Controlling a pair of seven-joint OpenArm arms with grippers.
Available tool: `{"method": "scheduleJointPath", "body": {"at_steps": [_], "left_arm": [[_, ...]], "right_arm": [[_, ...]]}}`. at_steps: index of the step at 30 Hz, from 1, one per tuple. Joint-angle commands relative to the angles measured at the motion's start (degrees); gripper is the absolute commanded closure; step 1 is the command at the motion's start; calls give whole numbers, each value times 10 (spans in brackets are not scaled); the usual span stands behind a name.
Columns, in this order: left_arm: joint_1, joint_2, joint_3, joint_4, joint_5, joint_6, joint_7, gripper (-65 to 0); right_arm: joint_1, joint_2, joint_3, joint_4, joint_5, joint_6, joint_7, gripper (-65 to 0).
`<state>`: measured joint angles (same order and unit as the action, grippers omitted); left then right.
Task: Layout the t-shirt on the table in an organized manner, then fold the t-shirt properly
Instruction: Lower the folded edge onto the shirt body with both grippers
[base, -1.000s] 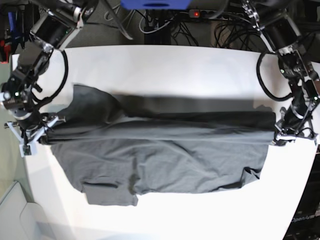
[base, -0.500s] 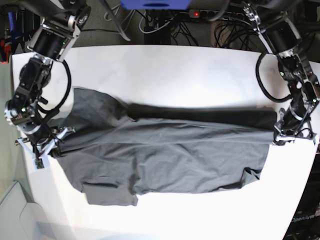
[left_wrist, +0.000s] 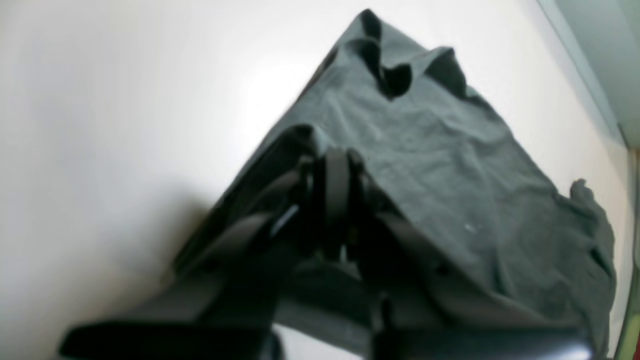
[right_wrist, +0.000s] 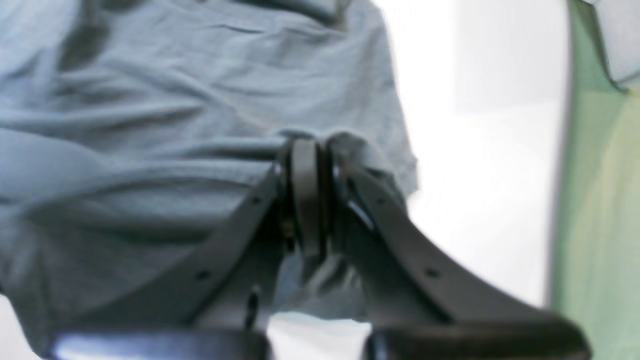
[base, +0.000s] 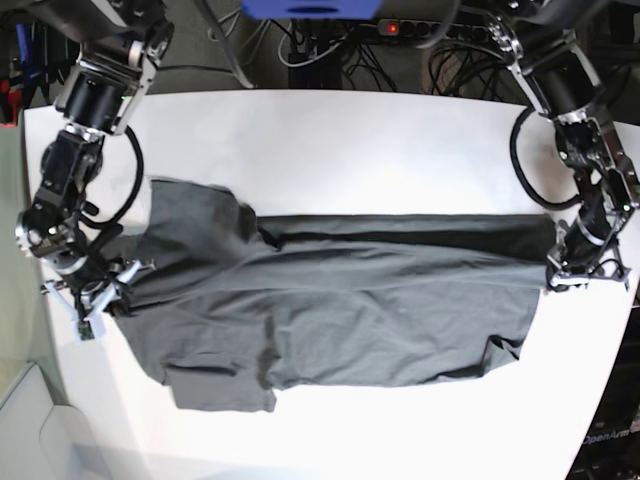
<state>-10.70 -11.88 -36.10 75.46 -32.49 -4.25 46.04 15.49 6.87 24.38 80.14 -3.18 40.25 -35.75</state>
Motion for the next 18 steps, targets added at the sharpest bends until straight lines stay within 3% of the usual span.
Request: {"method": "scheduleJointPath", "body": {"at_steps": [1, 18], "left_arm": [[-14, -10, 0, 10, -8, -5, -12, -1], [-13, -11, -3, 9, -8, -5, -12, -1]], "right_arm": [[13, 6, -1, 9, 8, -2, 17, 0], [35, 6, -2, -16, 8, -2, 17, 0]]}}
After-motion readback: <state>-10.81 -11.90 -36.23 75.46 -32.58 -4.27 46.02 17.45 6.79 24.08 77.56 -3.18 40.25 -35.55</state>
